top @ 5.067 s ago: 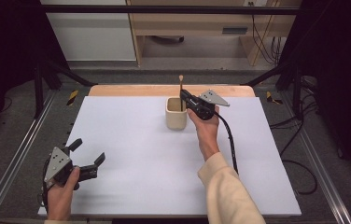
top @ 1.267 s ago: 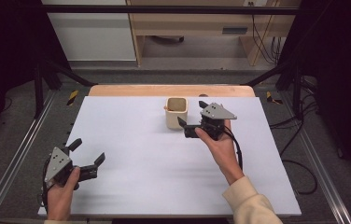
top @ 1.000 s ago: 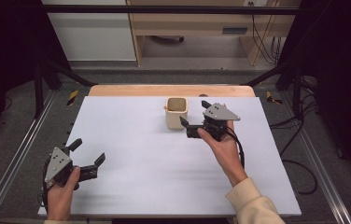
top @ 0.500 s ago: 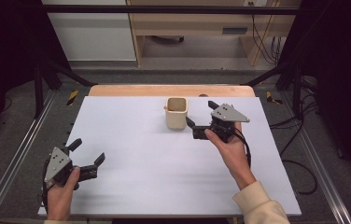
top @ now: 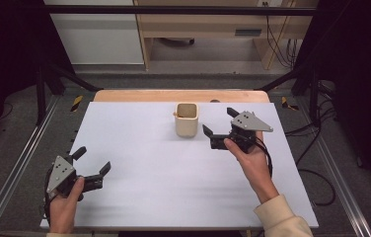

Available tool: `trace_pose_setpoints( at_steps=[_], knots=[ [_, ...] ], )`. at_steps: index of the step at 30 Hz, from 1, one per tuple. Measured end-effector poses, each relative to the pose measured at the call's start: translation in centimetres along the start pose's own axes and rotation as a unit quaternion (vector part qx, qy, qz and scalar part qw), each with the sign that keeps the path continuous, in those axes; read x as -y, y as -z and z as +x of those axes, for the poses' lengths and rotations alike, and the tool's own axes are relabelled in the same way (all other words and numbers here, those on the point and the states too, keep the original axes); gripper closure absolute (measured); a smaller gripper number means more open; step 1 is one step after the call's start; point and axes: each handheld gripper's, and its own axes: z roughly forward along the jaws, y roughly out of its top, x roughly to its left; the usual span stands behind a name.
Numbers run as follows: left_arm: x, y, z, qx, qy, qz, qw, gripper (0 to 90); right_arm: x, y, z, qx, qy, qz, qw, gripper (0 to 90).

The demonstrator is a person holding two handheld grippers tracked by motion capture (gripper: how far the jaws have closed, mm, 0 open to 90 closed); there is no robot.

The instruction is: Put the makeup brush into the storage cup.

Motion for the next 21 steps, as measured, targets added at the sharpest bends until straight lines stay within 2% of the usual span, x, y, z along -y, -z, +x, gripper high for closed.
trace_pose_setpoints(
  at_steps=[21],
  knots=[
    [0.0, 0.0, 0.0, 0.000, 0.000, 0.000, 1.0000, 0.3, -0.1, 2.2, -0.7, 0.007, 0.004, -0.002, 1.0000, 3.4]
  ],
)
